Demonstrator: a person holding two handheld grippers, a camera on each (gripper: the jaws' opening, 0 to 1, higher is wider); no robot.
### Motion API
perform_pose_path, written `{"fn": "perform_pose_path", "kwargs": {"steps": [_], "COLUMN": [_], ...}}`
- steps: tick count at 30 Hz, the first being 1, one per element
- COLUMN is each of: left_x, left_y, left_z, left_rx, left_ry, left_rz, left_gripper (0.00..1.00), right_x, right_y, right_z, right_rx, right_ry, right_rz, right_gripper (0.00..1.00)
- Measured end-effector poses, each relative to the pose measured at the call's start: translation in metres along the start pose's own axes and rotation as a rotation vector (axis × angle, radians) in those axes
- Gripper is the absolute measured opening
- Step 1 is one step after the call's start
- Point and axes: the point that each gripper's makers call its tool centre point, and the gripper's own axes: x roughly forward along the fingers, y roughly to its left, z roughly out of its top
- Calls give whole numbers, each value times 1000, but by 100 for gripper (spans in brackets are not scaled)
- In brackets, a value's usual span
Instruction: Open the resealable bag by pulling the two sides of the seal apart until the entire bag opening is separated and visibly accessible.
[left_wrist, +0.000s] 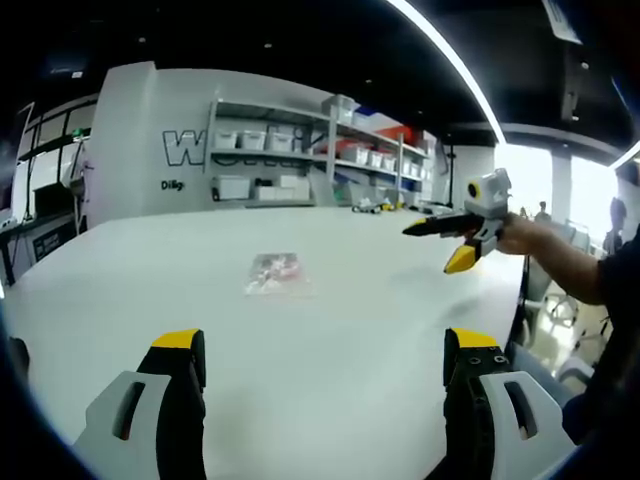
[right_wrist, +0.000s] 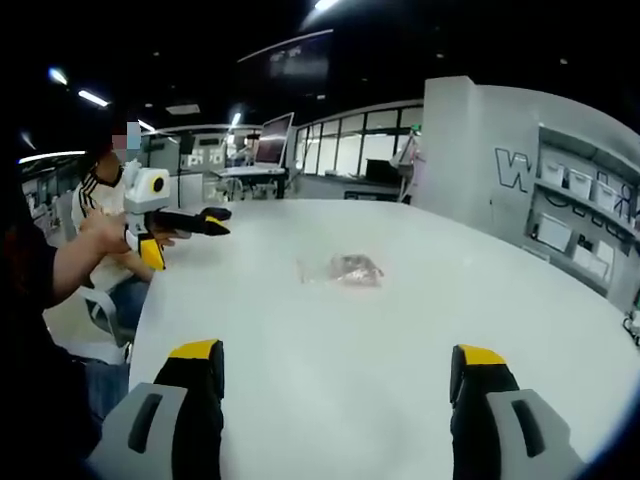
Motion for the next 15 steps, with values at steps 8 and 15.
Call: {"fn": "perform_pose_path", "kwargs": {"steps": [8,15], "left_x": [0,1], "left_y": [0,1], "left_z": [1,1], "left_rx": [0,0], "left_ry": [-1,1], "left_rz": [-2,-3], "left_gripper": [99,99], "right_x": [6,11], "right_y": [1,3], "right_z": [3,4], "right_rx": [-9,-16], "right_ry": [2,7], "right_rz": [5,12], "right_gripper": [95,95]}}
